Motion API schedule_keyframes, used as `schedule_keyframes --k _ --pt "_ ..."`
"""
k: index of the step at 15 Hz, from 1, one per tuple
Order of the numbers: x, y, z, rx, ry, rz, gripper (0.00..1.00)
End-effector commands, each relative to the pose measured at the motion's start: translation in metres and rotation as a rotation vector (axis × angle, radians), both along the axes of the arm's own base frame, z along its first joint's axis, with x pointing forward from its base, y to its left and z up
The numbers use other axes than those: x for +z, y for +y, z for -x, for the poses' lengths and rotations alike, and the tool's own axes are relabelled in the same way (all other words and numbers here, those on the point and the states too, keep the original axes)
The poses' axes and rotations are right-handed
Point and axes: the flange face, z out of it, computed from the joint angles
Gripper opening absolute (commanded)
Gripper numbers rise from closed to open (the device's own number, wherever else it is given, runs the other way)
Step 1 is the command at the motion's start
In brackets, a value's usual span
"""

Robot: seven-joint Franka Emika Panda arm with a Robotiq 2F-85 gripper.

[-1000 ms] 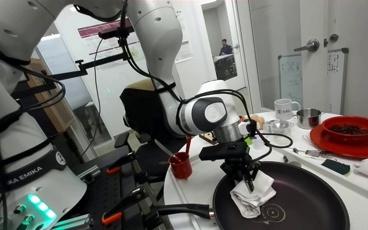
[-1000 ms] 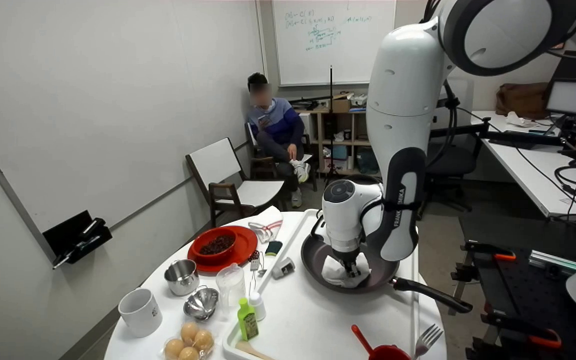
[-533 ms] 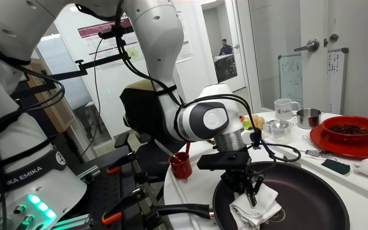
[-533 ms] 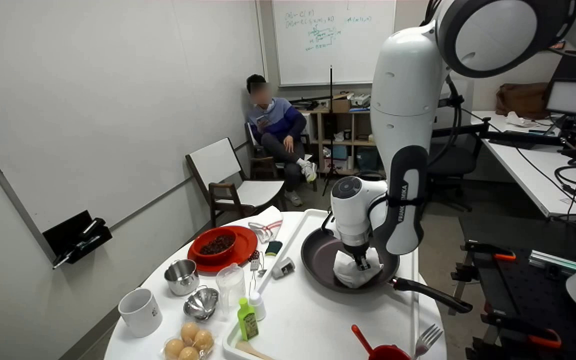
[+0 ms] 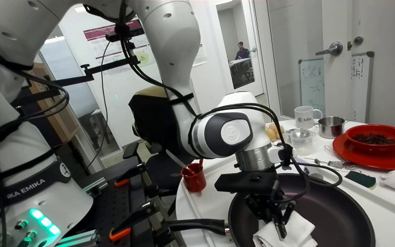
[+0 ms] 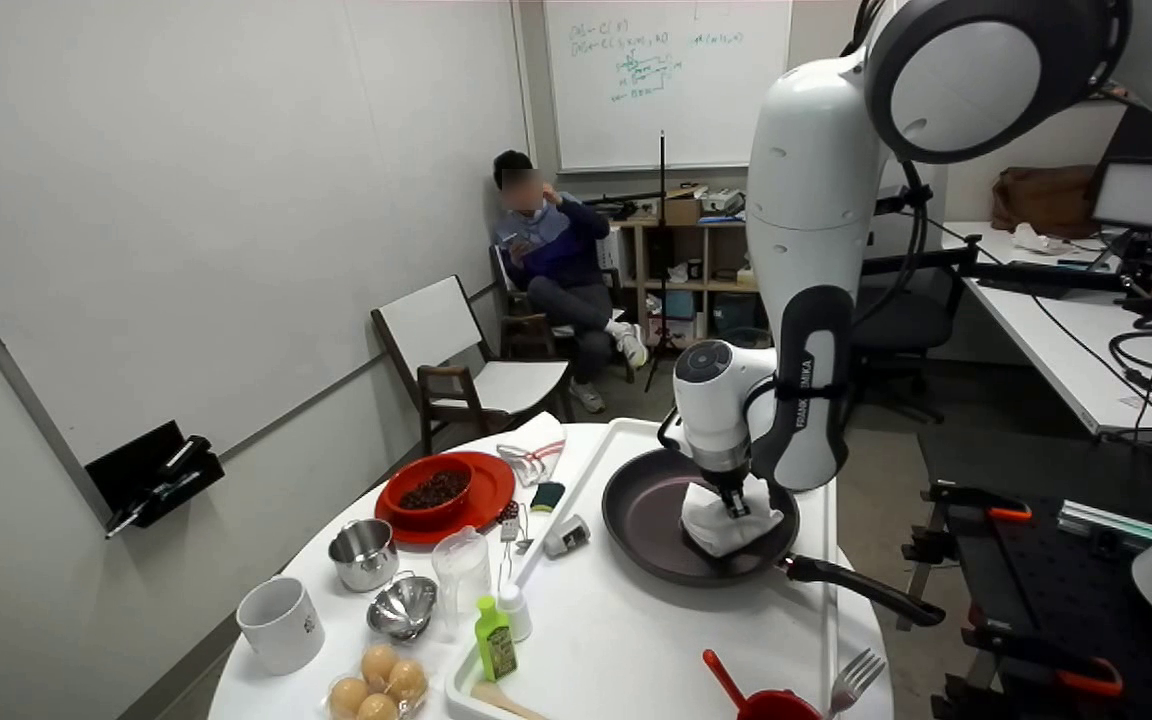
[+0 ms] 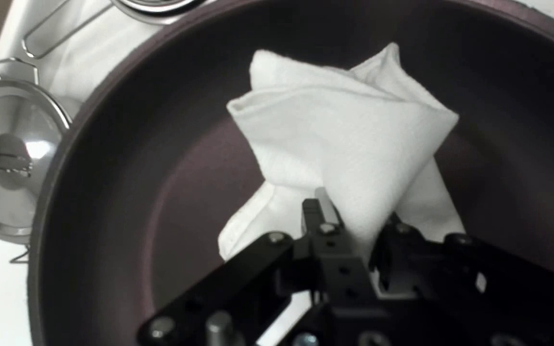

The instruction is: Use the white towel to wipe the pan

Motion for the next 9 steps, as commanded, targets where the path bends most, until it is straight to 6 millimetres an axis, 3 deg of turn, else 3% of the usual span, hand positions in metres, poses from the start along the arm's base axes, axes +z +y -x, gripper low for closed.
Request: schedule_keyframes --k 1,9 --pt "0.001 -0.018 -0.006 -0.046 -0.021 0.036 0.07" --pt "-0.002 -0.044 -0.021 -0.168 -0.067 0.093 0.07"
